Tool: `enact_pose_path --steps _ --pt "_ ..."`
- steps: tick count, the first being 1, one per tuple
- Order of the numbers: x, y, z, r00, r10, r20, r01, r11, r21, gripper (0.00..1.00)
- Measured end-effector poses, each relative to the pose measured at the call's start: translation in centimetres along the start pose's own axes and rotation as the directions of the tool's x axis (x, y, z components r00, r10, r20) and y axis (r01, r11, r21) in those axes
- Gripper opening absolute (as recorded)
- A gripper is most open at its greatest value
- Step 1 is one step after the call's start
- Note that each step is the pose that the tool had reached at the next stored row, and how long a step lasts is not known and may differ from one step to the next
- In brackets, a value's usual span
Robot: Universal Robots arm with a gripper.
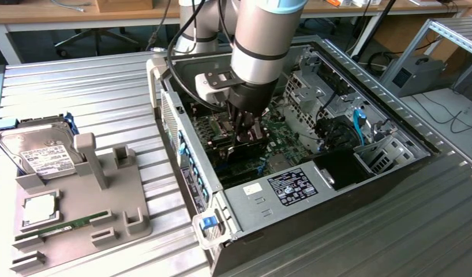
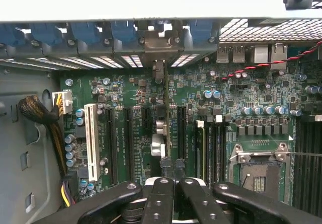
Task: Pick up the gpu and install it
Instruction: 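Press down on the gpu until it lock into place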
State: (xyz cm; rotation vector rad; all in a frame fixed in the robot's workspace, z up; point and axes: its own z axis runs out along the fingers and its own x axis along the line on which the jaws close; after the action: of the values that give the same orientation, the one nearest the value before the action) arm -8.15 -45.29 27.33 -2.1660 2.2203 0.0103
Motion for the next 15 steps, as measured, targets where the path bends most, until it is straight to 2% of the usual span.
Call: enact_pose_path --steps 15 --pt "0.02 0.23 0.28 1.0 0.0 -0.0001 0.0 1.0 0.0 0.11"
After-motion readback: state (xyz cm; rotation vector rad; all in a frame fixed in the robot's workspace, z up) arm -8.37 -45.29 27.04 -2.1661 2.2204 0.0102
